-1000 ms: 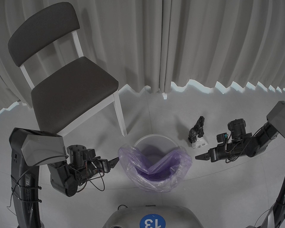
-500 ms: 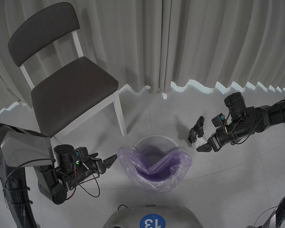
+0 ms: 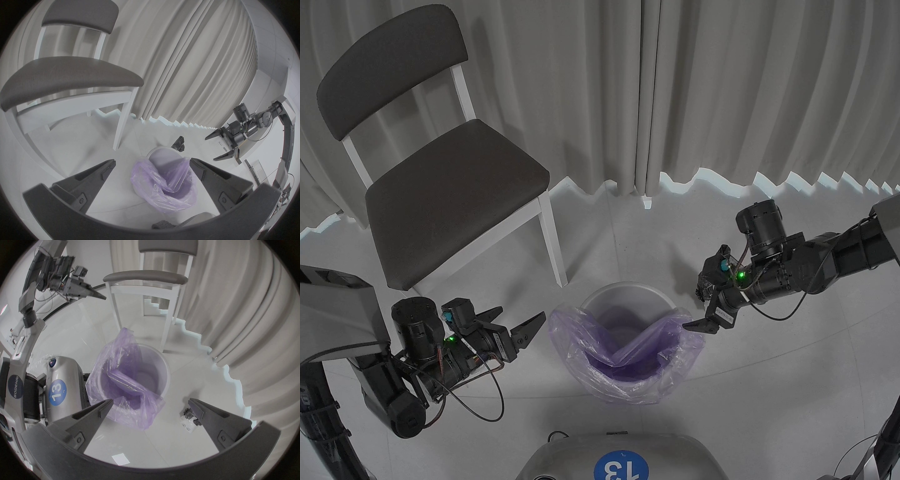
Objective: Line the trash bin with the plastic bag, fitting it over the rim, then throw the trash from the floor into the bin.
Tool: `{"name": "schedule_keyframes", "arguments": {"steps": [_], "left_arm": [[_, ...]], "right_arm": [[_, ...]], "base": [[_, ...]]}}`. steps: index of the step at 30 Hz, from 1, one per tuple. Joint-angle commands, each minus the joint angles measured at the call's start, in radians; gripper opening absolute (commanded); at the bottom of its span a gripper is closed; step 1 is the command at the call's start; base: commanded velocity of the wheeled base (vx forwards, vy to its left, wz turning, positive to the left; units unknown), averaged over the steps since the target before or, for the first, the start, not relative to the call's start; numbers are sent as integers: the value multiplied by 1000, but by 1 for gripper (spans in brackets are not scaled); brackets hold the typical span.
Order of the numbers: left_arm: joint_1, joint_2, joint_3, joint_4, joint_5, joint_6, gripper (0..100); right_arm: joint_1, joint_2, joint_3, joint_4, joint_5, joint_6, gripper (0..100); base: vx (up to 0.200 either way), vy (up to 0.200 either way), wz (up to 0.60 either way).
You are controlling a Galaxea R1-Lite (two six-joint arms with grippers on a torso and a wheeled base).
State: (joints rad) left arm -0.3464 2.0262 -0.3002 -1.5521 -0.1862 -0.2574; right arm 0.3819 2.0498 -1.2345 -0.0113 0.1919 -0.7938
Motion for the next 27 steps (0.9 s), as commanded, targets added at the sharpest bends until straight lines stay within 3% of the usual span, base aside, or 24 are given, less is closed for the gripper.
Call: {"name": "schedule_keyframes", "arguments": {"steps": [1, 10, 27], "left_arm": [[4, -24, 3, -3, 1, 0, 100], [12, -24, 7, -2, 1, 0, 100], [32, 25, -4, -6, -6, 0, 100]], "right_arm": [[11, 64, -23, -3, 3, -8, 100], [9, 219, -174, -1, 4, -21, 100], [8, 345, -246, -1, 12, -19, 100]], "base": [[0, 0, 0], [0, 0, 0], [0, 0, 0]]}}
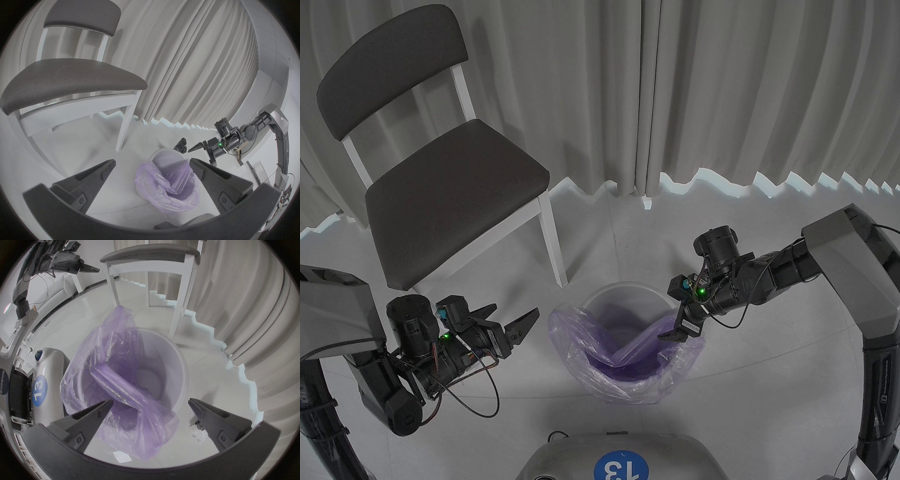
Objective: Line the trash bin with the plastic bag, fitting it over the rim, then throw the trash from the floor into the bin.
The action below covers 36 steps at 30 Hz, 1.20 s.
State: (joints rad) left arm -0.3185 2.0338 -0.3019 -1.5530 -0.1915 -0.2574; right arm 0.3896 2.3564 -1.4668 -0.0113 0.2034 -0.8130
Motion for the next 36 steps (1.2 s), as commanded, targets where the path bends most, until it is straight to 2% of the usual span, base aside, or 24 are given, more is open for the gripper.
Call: {"name": "schedule_keyframes", "arguments": {"steps": [1, 16, 17, 36], "left_arm": [[9, 19, -3, -6, 0, 0, 100], [10, 31, -5, -9, 0, 0, 100], [10, 31, -3, -10, 0, 0, 100], [7, 29, 4, -12, 0, 0, 100]], "right_arm": [[0, 50, -23, -1, 1, 0, 100], [5, 49, -9, -3, 5, 2, 100], [5, 49, -9, -3, 5, 2, 0], [-18, -39, -63, -3, 5, 15, 0]], "base": [[0, 0, 0], [0, 0, 0], [0, 0, 0], [0, 0, 0]]}}
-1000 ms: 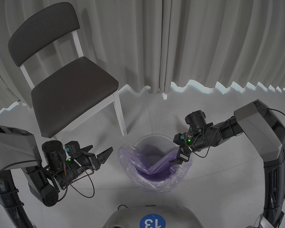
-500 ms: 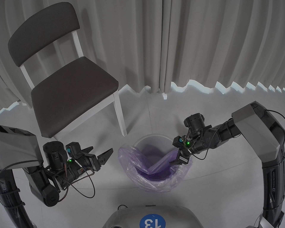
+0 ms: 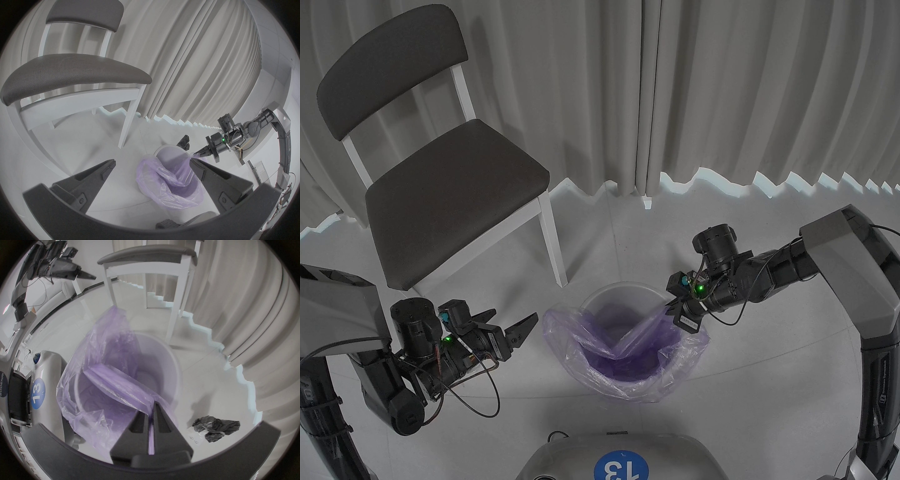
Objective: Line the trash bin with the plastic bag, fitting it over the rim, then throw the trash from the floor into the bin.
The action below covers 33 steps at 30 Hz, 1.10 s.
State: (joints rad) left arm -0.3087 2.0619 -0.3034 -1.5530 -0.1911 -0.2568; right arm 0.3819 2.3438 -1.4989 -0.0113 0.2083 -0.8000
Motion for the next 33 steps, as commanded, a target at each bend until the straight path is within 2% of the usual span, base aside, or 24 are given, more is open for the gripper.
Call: {"name": "schedule_keyframes", "arguments": {"steps": [1, 15, 20, 33], "left_arm": [[-3, 1, 6, -12, -1, -1, 100], [-6, 1, 10, -13, 4, -1, 100], [-3, 3, 20, -13, 1, -1, 100], [-4, 6, 21, -13, -1, -1, 100]], "right_arm": [[-11, -26, -30, -3, 0, 2, 0], [-15, -5, -184, -19, -17, 28, 0], [-17, 43, -267, -49, -60, 31, 0], [-32, 58, -290, -65, -60, 39, 0]], "base": [[0, 0, 0], [0, 0, 0], [0, 0, 0], [0, 0, 0]]}}
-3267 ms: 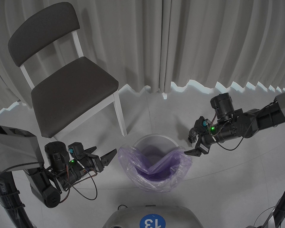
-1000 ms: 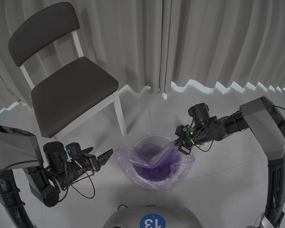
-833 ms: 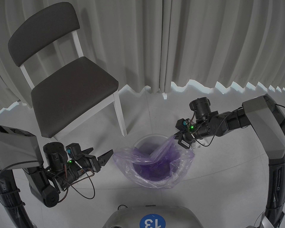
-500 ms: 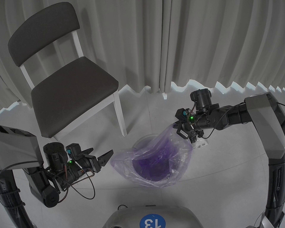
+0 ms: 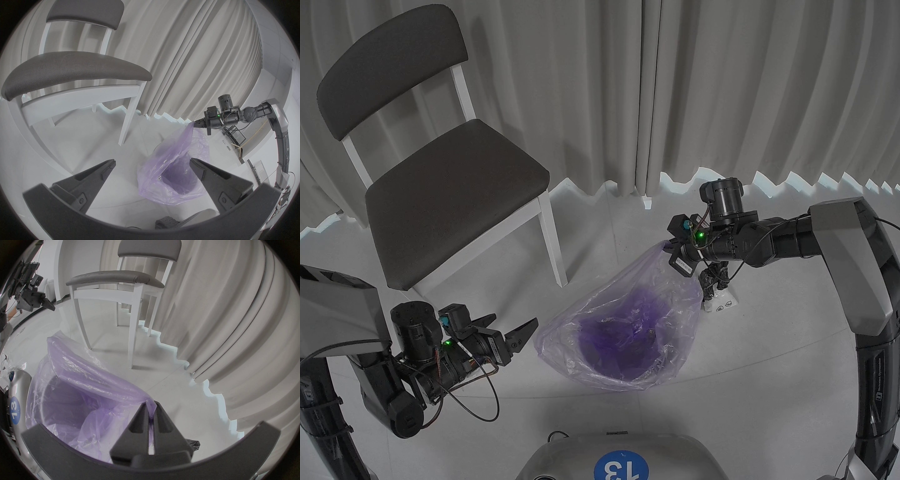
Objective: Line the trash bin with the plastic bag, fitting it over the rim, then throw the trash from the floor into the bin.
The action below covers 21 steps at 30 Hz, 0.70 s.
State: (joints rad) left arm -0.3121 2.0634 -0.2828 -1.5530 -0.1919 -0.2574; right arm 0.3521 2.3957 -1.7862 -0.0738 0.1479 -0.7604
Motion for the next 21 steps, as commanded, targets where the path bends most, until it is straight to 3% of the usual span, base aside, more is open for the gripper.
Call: {"name": "schedule_keyframes", "arguments": {"steps": [1, 2, 21], "left_arm": [[-1, 6, 1, -13, 0, 0, 100], [1, 4, 1, -13, 0, 0, 100], [-24, 4, 16, -13, -1, 1, 100]], "right_arm": [[-2, 10, -2, -18, 1, 1, 0], [-2, 10, -1, -30, 2, 1, 100], [-19, -40, 87, -47, 12, 3, 100]], "base": [[0, 0, 0], [0, 0, 0], [0, 0, 0]]}}
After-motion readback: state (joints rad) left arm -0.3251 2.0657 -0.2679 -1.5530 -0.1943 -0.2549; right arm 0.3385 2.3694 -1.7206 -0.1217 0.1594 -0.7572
